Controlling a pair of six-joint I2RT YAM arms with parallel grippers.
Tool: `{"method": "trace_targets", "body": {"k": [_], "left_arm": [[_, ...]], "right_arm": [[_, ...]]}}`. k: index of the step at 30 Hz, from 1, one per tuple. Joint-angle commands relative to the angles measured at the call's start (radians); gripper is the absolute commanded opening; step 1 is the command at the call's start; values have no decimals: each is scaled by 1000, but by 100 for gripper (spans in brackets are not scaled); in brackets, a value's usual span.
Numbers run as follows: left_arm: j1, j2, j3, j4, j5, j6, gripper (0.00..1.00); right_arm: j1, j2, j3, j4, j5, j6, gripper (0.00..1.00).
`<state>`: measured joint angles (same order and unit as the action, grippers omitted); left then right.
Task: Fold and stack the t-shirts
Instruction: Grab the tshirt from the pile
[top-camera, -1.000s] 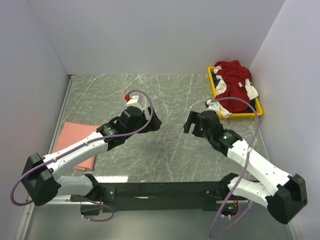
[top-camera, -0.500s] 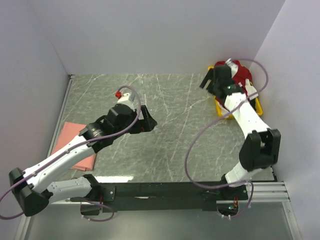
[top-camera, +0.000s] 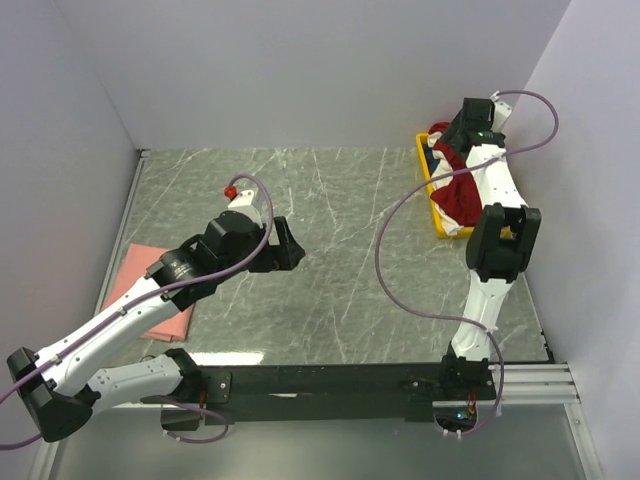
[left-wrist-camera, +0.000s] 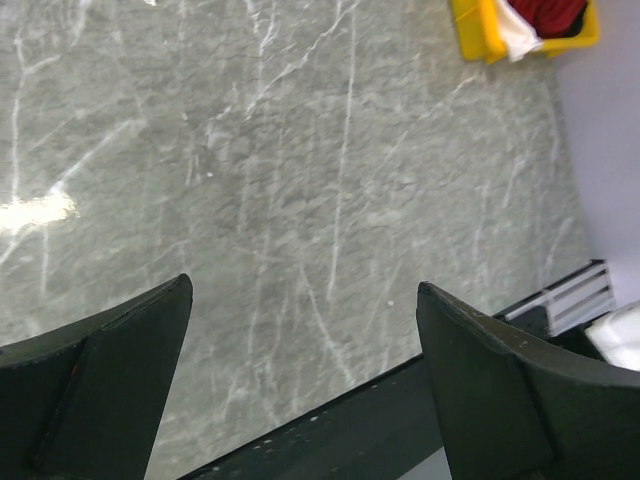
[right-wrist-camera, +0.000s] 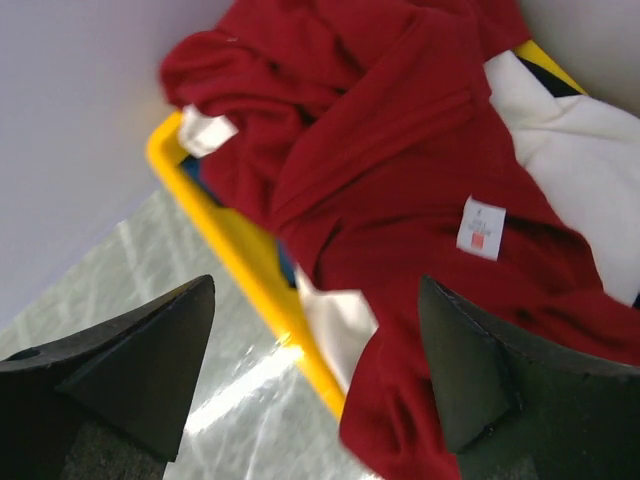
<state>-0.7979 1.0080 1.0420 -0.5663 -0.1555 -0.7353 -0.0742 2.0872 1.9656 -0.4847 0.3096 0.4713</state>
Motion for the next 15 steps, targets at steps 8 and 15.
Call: {"method": "trace_targets", "body": {"k": [8,15], "left_arm": [[45,26,27,-24,14,93,99],[81,20,18,-18,54,117,99]], "right_arm": [[-16,157,136,-31,51,-2,84],[-16,136,96,-17,40,-5,43]]}}
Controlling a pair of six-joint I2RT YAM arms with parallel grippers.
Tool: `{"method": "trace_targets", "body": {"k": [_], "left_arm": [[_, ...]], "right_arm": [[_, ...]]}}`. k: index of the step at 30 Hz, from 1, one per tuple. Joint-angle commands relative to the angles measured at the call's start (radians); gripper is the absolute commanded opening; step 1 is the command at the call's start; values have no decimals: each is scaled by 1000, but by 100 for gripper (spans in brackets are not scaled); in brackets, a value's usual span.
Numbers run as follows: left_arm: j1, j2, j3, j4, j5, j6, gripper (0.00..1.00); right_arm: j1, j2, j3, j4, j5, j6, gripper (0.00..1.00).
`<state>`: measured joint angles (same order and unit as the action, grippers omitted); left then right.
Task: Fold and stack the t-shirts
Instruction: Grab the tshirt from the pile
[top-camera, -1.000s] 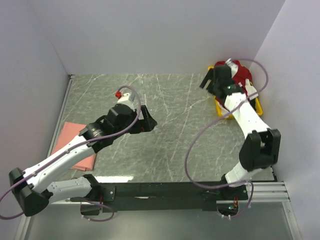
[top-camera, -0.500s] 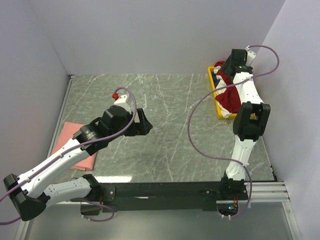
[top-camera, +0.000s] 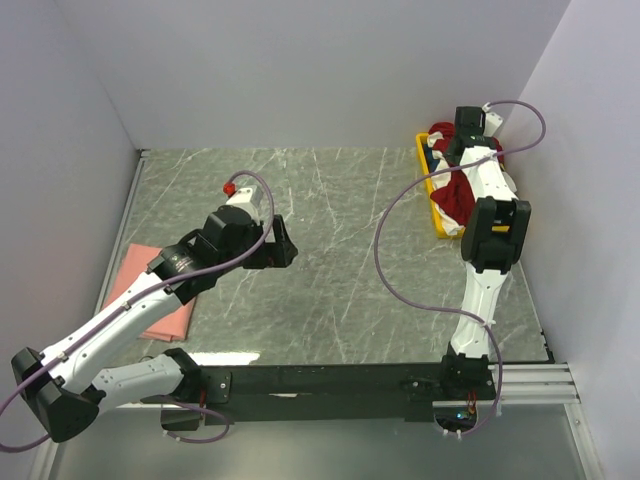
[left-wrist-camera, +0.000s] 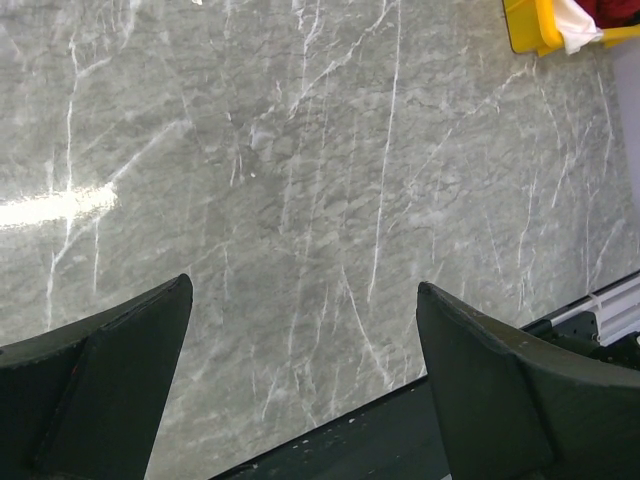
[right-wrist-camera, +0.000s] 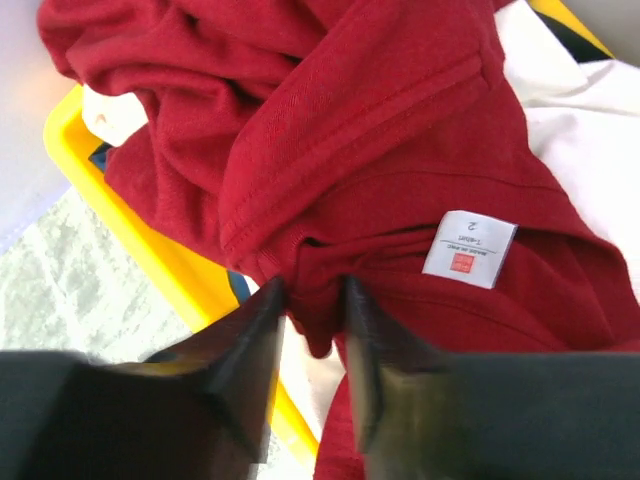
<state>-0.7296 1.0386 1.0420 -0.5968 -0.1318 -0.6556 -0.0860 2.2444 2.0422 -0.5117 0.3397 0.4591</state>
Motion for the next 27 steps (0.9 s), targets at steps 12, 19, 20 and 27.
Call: {"method": "trace_targets", "body": {"k": [12,19,20,27], "left_arm": [[52,-22,23,23,67,48,99],[59,-17,21,37,92,44,99],[61,-18,20,40,92,44,99],[71,-20,10,52,93,40,100]], "right_arm": [[12,-236,7,-30,107,-31,0],[51,-407,24,-25,154,-82,0],[54,-419,30,-24,165,-88,0],[75,-506,95,-13,122,-135,0]]}}
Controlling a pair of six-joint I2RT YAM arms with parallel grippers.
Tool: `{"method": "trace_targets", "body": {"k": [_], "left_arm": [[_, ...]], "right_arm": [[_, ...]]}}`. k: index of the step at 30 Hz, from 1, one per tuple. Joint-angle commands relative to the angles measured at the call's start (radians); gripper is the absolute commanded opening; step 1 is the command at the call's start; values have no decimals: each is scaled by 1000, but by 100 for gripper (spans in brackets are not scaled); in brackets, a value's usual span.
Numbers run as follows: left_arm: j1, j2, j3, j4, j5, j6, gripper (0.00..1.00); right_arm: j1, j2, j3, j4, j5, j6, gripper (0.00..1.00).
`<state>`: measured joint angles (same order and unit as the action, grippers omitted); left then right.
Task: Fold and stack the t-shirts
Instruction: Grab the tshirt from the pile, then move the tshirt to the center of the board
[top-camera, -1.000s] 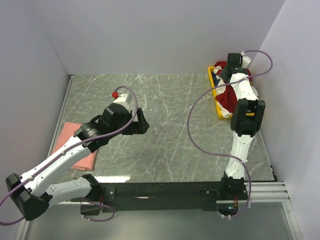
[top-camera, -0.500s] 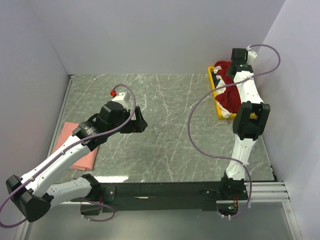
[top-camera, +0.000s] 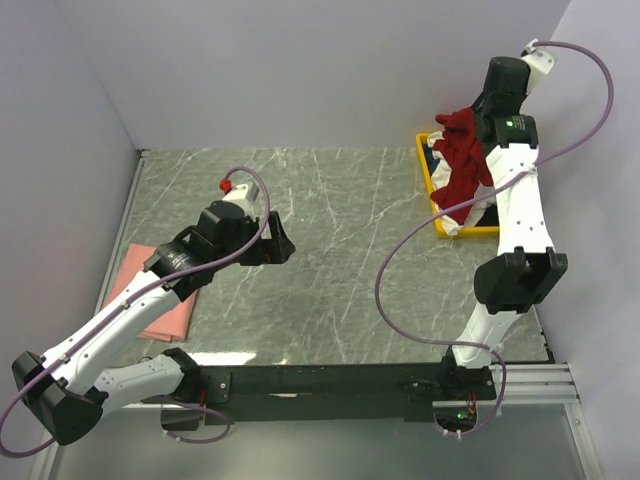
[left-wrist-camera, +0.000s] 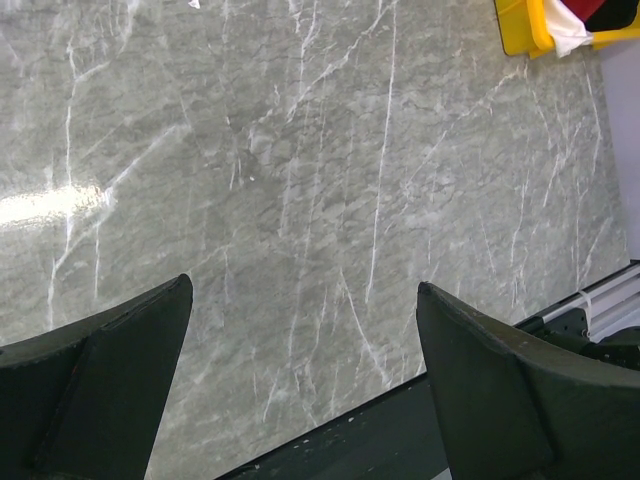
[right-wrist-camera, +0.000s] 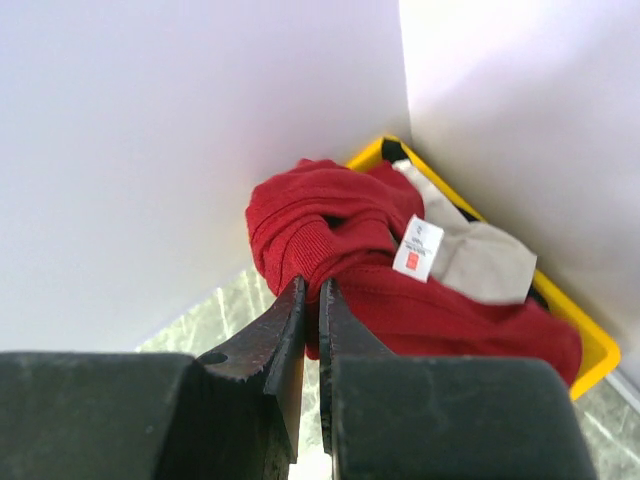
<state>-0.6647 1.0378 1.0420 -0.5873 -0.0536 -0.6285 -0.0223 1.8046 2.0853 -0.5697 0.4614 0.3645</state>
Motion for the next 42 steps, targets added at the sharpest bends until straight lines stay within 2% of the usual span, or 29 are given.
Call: {"method": "trace_targets", "body": {"k": [1,5,10,17,23,27,33,38,42], "left_arm": [[10,-19,10,44,15,12,99],[14,-21,3,53,21,9,99],[24,-30,-7,63,28,0,99],[37,-47,-26,75,29,-19,99],[53,-71,-43,76,31,-33,99],[66,-84,-62,73,23,-65,99],[91,-113,-141,83,3,-137,99],[106,-110,-235,75,-29,-213,95],[108,-127,-324,67,-71,-287,84]], "right_arm": [[18,-86,64,47,-7,-44,0],[87,-116,151,33,-4,-82,0],[234,-171,248,68,58,-171,0],[468,-289,208,206,102,-248,0],[633,-344,130,271,96,-221,0],[637,-376,-22,264,51,-118,0],[602,-432,-518,297,17,51,1],[451,-404,-698,254,-129,183,0],[400,-369,-772,185,-144,188,0]]}}
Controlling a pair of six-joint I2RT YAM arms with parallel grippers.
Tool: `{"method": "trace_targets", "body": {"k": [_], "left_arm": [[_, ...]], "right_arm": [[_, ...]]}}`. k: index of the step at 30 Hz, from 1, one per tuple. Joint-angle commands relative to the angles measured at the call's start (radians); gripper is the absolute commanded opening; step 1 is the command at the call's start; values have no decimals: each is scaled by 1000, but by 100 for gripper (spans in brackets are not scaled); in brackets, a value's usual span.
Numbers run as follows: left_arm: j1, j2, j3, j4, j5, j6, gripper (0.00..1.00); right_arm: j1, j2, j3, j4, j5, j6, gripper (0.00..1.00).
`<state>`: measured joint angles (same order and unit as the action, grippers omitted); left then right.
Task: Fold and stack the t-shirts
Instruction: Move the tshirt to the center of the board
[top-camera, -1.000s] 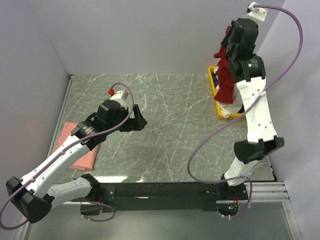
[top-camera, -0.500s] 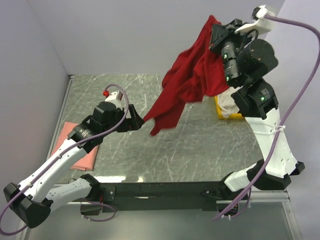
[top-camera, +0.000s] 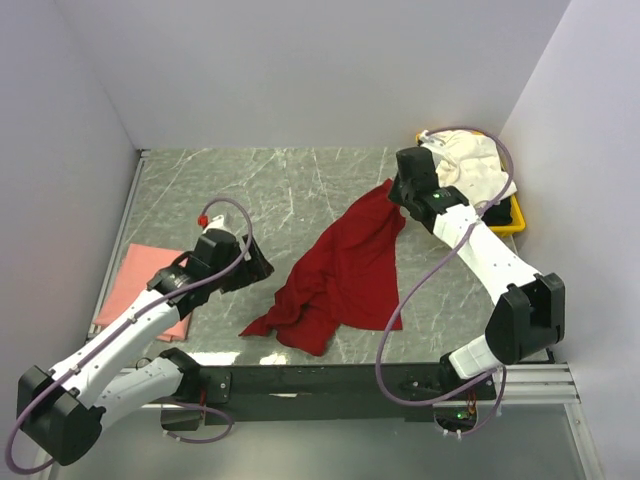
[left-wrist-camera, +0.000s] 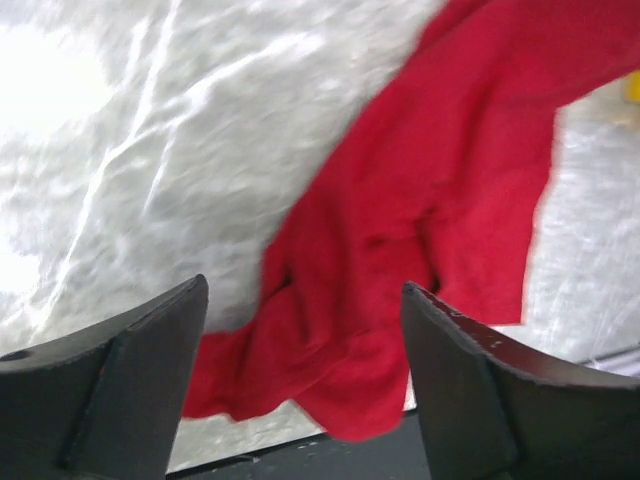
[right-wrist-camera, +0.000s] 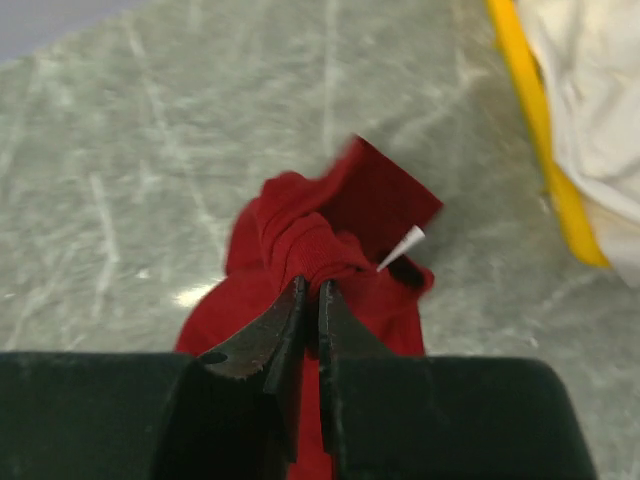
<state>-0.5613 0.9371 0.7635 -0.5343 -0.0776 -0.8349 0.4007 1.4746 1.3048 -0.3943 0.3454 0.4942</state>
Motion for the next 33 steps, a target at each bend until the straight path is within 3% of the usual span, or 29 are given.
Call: {"method": "trace_targets", "body": {"k": [1,3,4,5,7,15,21,33], "left_arm": [[5,-30,-62,16,-56,-98,82],[5,-41,-105,10,-80,-165,77],[5,-40,-118,10,-82,-184,76],[5,-37,-131,20,-80,-210,76],[6,-27,-154,28,-70,-227,76],[6,3,-225,56,-41,-268,77],[8,-9,-282,80,-21,-299,77],[8,-53,-302,68,-14,-319,77]], "right_arm": [[-23,-39,-4,-3,-19,57,5],[-22,-42,-59,-1,-48,61,16],[-19,-46,-82,2,-52,67,36],[-2,-51,-105,3,-51,72,44],[16,-72,-180,3,-37,89,54],[79,-223,-534,51,-60,211,56],[86,-275,-670,110,-71,259,55],[24,-20,-513,135,4,202,55]]}}
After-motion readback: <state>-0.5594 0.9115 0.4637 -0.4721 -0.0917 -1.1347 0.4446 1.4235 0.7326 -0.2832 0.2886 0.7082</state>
